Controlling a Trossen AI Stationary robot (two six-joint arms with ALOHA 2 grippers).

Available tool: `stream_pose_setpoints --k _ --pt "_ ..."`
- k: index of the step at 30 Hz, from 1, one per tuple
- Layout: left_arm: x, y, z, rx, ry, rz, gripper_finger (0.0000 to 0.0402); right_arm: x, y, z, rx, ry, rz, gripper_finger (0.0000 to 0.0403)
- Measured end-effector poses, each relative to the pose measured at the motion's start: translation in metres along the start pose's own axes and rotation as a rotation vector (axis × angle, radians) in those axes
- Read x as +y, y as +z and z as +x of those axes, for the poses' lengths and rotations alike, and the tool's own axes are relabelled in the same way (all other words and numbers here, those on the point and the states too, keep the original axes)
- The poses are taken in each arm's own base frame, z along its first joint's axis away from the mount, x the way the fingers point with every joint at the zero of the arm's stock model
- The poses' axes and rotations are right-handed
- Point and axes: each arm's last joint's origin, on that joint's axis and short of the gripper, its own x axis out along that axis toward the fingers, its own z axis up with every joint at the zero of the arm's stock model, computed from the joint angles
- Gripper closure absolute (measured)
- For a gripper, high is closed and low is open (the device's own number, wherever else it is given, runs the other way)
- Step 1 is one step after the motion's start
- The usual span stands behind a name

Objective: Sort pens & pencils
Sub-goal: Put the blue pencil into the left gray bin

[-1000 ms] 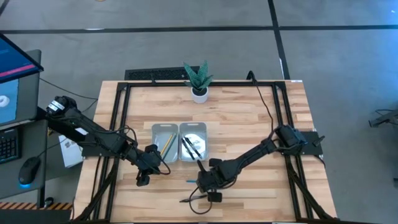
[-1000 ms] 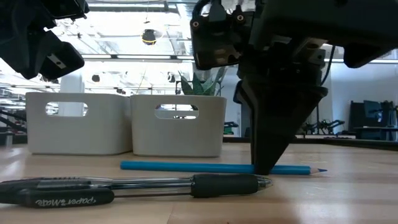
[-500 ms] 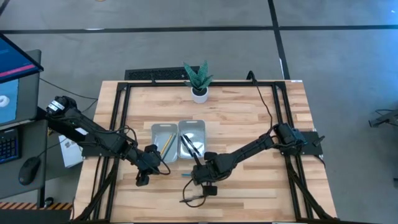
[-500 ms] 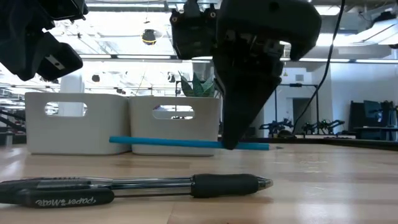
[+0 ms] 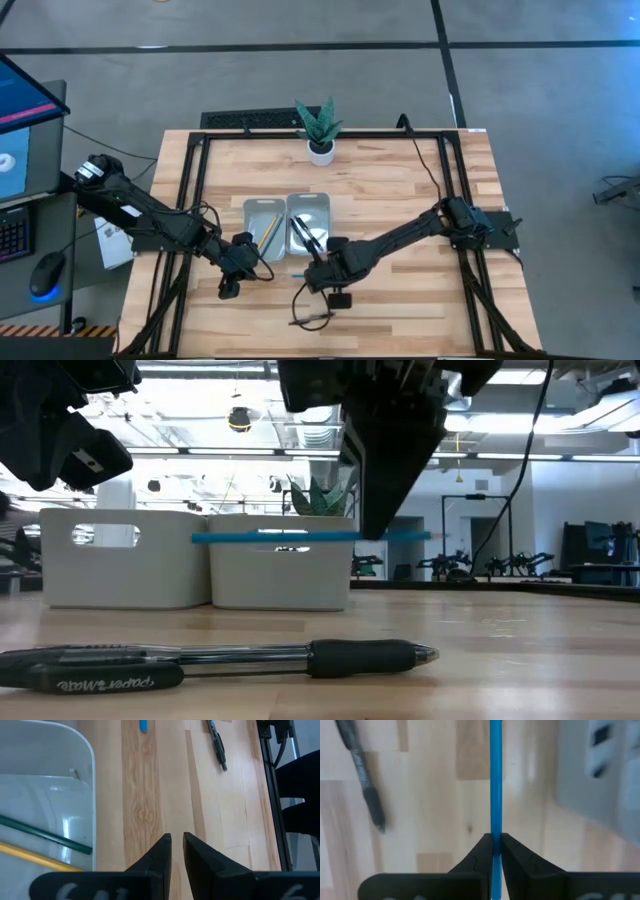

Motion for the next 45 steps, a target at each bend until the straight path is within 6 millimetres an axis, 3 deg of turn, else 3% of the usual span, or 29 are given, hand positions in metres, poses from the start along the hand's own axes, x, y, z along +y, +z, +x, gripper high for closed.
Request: stream_pose_setpoints --k 8,19,33,45 --pt "-0.001 0.001 0.0 -0.008 -0.006 0.06 0.0363 -0.018 0.008 -0.037 0.054 -0.049 -0.003 0.0351" --pt "-0.001 0.01 -0.002 -0.077 -0.011 0.126 0.0355 -0.045 0.028 -0.088 -0.064 -0.03 -0.005 0.0351" --pt "0.005 0.052 -0.037 -0.132 0.126 0.107 0.0201 -0.059 0.03 -0.089 -0.055 -0.037 0.003 0.0351" --pt "0.008 0.055 -0.039 -0.139 0.138 0.113 0.0175 -0.051 0.03 -0.089 -0.068 -0.031 -0.013 0.0351"
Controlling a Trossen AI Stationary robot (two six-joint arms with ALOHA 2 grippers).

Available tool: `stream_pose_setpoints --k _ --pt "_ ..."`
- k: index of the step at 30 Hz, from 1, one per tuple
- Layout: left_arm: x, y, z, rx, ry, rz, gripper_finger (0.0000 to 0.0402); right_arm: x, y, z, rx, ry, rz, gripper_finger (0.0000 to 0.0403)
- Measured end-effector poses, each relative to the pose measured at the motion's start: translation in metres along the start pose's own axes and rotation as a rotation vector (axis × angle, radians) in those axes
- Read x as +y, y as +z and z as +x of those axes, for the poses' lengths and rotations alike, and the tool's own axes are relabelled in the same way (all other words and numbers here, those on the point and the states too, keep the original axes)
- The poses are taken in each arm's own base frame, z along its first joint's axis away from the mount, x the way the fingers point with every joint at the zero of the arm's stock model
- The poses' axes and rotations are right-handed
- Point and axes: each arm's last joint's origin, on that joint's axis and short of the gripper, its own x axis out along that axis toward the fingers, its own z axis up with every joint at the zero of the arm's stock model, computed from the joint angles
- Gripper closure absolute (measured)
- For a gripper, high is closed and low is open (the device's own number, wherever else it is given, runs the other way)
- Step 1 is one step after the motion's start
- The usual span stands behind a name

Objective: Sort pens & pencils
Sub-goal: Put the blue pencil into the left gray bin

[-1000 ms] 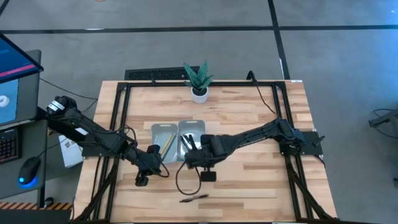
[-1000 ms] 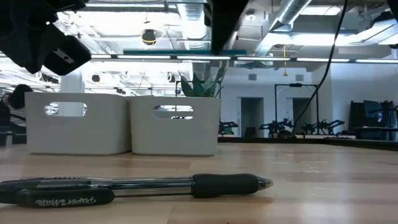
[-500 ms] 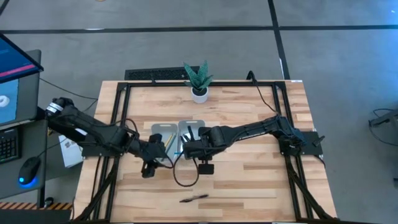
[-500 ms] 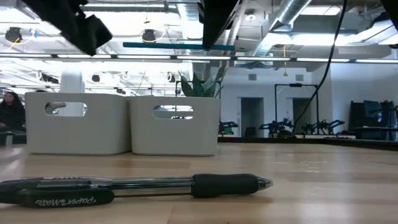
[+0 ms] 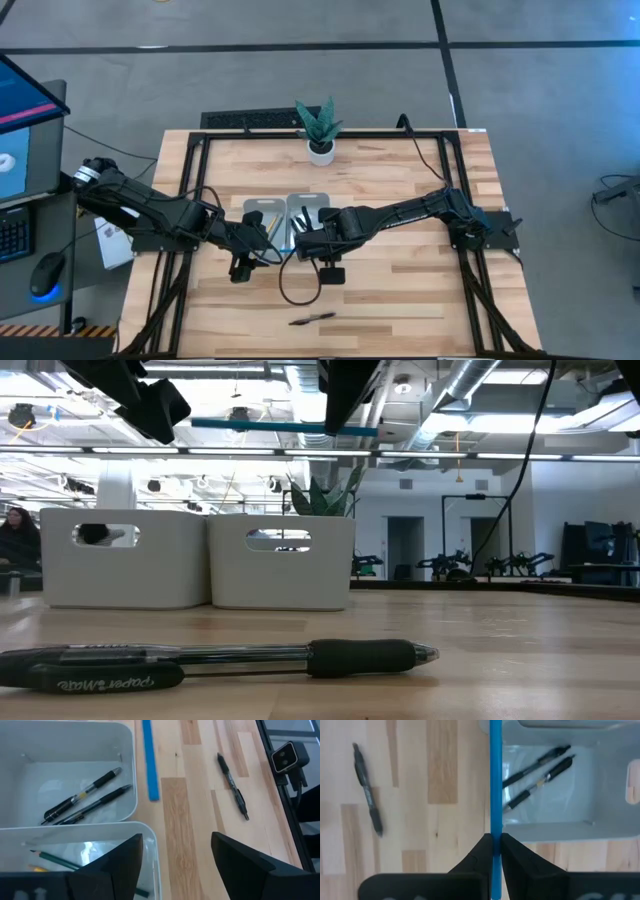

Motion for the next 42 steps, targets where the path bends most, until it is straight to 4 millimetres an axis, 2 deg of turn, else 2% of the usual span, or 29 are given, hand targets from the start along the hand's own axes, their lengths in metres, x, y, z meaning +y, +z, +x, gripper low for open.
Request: stream_pose_setpoints --k 8,20,27,31,42 --pt "0.001 0.002 0.0 -0.033 0.036 0.028 0.0175 0.001 0.01 0.0 -0.103 0.018 0.01 0.0351" --pt "0.006 0.009 0.0 -0.09 0.045 -0.031 0.0176 -0.001 0.012 0.0 -0.118 0.02 -0.024 0.0351" --pt "0.011 0.019 -0.001 -0.159 -0.014 -0.047 0.0182 -0.005 0.013 0.0 -0.119 0.018 -0.017 0.0351" --pt "0.014 0.02 0.0 -0.152 -0.026 -0.066 0.0207 -0.005 0.013 0.001 -0.119 0.017 -0.016 0.0351" --pt "0.015 0.019 0.0 -0.143 -0.043 -0.054 0.0323 -0.005 0.013 0.001 -0.119 0.015 -0.016 0.0351"
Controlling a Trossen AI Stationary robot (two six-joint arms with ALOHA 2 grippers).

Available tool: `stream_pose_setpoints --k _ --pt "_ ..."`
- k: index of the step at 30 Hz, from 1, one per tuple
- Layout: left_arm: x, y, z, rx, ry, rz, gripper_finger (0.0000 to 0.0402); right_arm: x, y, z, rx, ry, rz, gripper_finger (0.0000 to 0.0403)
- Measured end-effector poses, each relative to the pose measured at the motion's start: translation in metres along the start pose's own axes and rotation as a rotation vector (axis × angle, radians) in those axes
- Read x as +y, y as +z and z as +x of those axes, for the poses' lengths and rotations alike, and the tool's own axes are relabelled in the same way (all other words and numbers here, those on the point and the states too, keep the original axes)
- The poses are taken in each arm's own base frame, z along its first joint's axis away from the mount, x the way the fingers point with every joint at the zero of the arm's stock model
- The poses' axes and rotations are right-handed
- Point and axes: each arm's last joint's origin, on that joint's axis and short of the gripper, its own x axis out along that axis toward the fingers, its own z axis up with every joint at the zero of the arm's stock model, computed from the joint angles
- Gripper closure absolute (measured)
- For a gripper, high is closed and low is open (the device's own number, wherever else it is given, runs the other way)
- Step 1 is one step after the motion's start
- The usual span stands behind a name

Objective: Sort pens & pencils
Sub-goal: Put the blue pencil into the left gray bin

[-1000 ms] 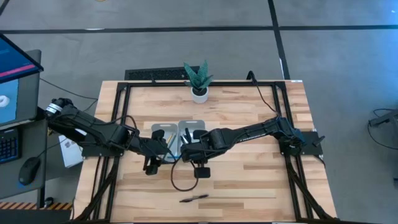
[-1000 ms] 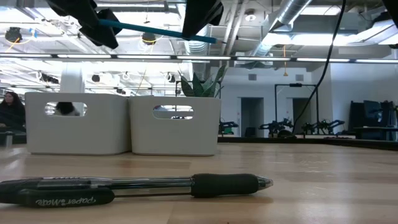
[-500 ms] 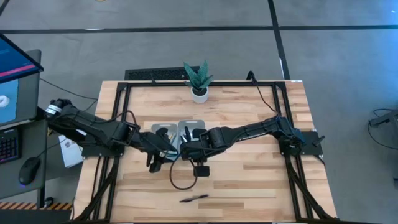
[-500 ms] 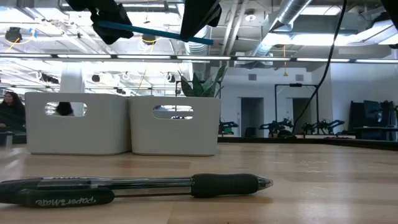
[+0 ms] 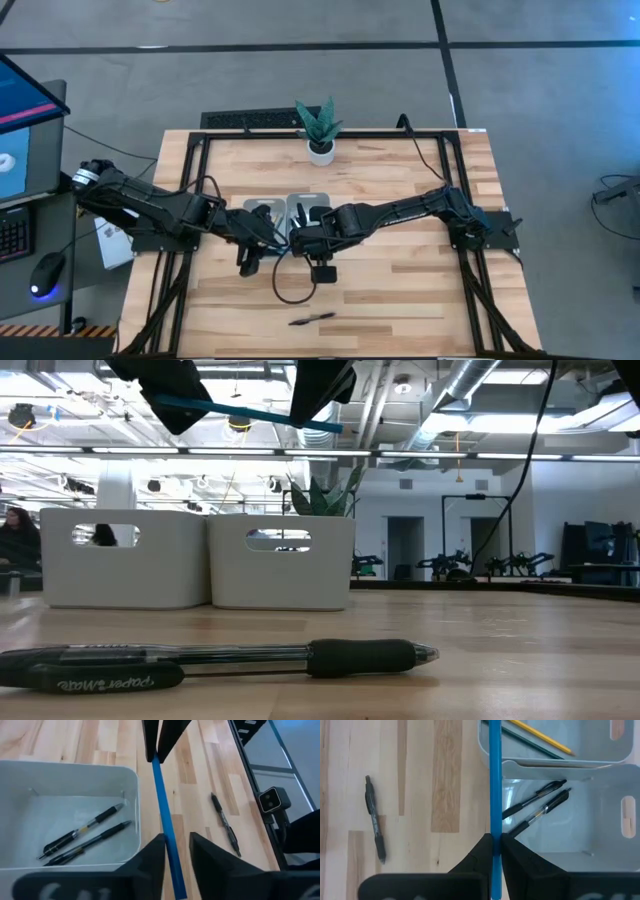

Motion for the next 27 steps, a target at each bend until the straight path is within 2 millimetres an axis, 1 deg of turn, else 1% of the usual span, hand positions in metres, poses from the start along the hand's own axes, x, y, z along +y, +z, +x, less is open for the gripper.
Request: stream_pose_setpoints --k 5,9,13,21,27 --pt "0.0002 -0.0006 0.0 0.006 0.002 0.001 0.0356 0.0 0.0001 0.0 -0.001 0.0 0.001 0.0351" --pt "0.0006 -0.0014 0.0 0.014 0.008 0.0 0.0368 0.0 0.0002 0.0 -0.002 -0.001 0.001 0.0351" --pt "0.0001 -0.0016 0.0 0.02 -0.01 -0.005 0.037 0.0002 0.0006 0.0 -0.006 0.001 0.002 0.0351" --pt "-0.0004 -0.0019 0.0 0.027 -0.024 -0.029 0.0361 0.0004 0.0017 0.0 -0.017 0.004 0.0 0.0351" --pt "0.0006 -0.0014 0.0 0.012 0.014 -0.009 0.0361 0.0 0.0019 0.0 -0.02 -0.001 0.003 0.0351"
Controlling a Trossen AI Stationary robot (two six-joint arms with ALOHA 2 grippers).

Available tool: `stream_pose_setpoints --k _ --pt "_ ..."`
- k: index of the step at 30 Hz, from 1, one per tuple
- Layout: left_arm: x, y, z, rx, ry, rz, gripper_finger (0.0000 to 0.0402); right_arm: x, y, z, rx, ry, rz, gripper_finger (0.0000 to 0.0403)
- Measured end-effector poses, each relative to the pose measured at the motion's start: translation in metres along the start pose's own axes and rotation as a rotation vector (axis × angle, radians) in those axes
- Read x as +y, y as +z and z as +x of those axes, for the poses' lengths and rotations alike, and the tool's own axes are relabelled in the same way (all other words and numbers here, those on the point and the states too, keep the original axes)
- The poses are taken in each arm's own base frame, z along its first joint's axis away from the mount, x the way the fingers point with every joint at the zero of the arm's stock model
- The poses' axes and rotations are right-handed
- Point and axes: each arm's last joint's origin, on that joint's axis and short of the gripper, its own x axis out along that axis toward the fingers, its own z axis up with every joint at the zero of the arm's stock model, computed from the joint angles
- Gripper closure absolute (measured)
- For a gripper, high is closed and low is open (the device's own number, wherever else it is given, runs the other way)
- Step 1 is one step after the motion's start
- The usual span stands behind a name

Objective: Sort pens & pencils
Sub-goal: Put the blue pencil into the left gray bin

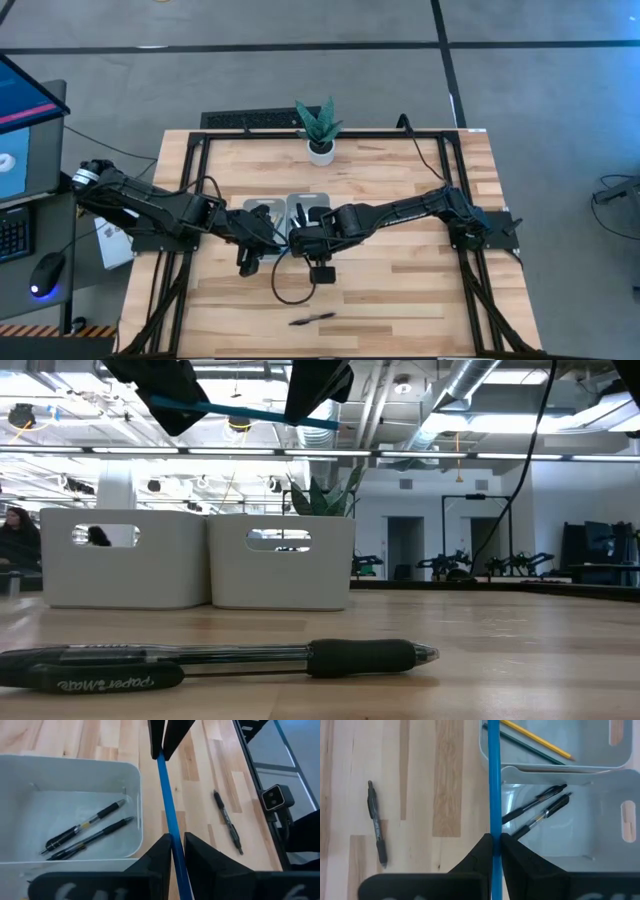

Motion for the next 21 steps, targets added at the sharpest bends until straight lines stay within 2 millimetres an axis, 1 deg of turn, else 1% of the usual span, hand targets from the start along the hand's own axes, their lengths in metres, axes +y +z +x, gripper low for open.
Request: stream_pose_setpoints --k 12,21 --pt "-0.0005 -0.0002 0.0 0.001 -0.003 0.128 0.036 0.0002 0.0002 0.0 -0.002 0.0 0.001 0.0351" --pt "0.0 -0.0021 0.0 0.022 -0.003 0.145 0.036 0.0 0.0008 0.0 -0.008 0.0 0.002 0.0351"
